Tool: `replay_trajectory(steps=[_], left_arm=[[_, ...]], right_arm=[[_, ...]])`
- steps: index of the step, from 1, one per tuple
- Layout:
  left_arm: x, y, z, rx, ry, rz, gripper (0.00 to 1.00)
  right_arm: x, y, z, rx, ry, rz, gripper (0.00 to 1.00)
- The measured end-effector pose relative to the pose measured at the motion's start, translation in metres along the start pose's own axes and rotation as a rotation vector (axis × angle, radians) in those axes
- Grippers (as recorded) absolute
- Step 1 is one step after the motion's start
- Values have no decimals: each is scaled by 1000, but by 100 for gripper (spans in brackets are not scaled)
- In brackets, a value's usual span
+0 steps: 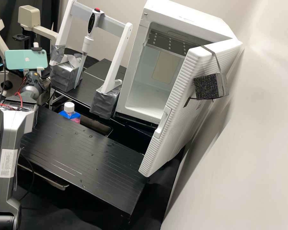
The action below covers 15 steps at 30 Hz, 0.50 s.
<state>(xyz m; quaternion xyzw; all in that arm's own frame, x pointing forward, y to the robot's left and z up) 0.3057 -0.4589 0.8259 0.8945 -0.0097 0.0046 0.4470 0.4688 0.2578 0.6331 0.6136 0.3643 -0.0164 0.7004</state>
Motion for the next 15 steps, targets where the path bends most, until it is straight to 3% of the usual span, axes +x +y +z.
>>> replay_trajectory(steps=[15], left_arm=[[0,0,0,0,0,0,100]], right_arm=[[-3,-8,9,10,0,-19,100]])
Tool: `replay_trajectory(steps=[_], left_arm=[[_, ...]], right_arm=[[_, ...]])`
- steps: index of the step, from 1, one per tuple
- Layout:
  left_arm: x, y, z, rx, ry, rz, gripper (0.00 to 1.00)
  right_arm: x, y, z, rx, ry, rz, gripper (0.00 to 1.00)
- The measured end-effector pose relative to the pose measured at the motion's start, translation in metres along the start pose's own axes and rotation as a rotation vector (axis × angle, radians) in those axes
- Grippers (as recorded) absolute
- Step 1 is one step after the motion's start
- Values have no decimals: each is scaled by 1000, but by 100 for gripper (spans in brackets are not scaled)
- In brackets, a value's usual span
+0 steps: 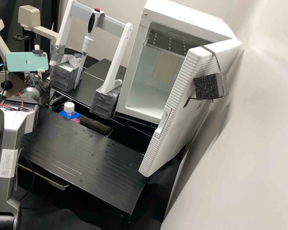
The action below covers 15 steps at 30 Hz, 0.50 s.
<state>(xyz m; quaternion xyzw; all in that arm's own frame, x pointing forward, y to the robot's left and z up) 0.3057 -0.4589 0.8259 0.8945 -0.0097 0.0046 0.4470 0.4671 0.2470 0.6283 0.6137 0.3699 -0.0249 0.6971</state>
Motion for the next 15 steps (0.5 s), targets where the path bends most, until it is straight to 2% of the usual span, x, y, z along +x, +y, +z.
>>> replay_trajectory(steps=[4,7,12,15], left_arm=[[0,0,0,0,0,0,100],[0,0,0,0,0,0,100],[0,0,0,0,0,0,100],[0,0,0,0,0,0,100]], right_arm=[[-11,2,1,9,13,-5,100],[-26,7,-4,-2,34,-10,100],[-49,9,-11,10,58,-17,100],[-62,10,-16,-3,79,-17,100]])
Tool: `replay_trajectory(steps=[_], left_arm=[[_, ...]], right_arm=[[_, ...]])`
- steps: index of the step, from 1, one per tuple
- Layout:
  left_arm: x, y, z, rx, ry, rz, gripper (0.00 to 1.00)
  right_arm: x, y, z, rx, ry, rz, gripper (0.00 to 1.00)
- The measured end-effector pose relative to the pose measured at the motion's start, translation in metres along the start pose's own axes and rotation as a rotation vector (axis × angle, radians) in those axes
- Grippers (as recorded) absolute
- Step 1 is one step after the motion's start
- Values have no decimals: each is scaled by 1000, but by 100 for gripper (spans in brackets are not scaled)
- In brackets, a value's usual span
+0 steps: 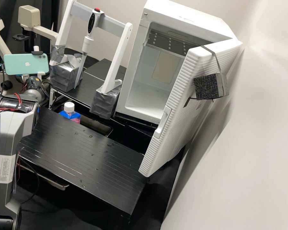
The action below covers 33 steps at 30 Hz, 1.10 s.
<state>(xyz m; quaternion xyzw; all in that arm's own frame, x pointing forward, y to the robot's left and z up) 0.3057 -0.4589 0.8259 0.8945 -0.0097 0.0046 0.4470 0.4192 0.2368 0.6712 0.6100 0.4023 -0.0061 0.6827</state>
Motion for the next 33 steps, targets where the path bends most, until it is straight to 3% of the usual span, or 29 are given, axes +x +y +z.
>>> replay_trajectory(steps=[6,10,15,24,29,33], left_arm=[[0,0,0,0,0,0,100],[0,0,0,0,0,0,100],[0,0,0,0,0,0,100],[0,0,0,0,0,0,100],[0,0,0,0,0,0,100],[0,0,0,0,0,0,100]], right_arm=[[-30,5,-8,-33,47,39,100],[-57,16,-7,-19,68,107,100],[-104,26,-11,-42,115,212,100],[-164,28,-11,0,128,336,100],[-195,26,-18,-8,129,375,100],[-218,24,-22,-33,118,457,100]])
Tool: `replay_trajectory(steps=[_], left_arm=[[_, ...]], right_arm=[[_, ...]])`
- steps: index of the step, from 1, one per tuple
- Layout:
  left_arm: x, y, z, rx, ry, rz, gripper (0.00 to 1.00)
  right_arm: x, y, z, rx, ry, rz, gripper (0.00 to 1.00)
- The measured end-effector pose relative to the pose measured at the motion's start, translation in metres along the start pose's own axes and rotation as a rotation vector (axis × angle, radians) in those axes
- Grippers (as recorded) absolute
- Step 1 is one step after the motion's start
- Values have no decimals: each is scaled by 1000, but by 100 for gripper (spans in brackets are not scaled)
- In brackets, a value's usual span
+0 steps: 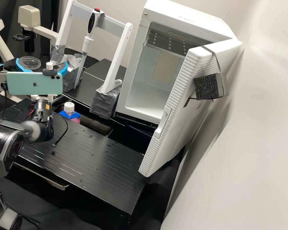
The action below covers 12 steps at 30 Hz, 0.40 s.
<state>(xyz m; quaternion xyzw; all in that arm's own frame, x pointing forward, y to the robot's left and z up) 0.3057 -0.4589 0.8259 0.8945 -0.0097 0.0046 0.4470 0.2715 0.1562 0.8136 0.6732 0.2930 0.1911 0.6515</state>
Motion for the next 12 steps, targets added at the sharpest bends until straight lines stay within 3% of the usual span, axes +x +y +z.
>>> replay_trajectory(steps=[4,6,12], left_arm=[[0,0,0,0,0,0,100],[0,0,0,0,0,0,100],[0,0,0,0,0,0,100]], right_arm=[[-21,7,-2,-63,-54,120,100],[-32,10,2,-79,-136,205,100],[-54,19,17,34,-315,382,100]])
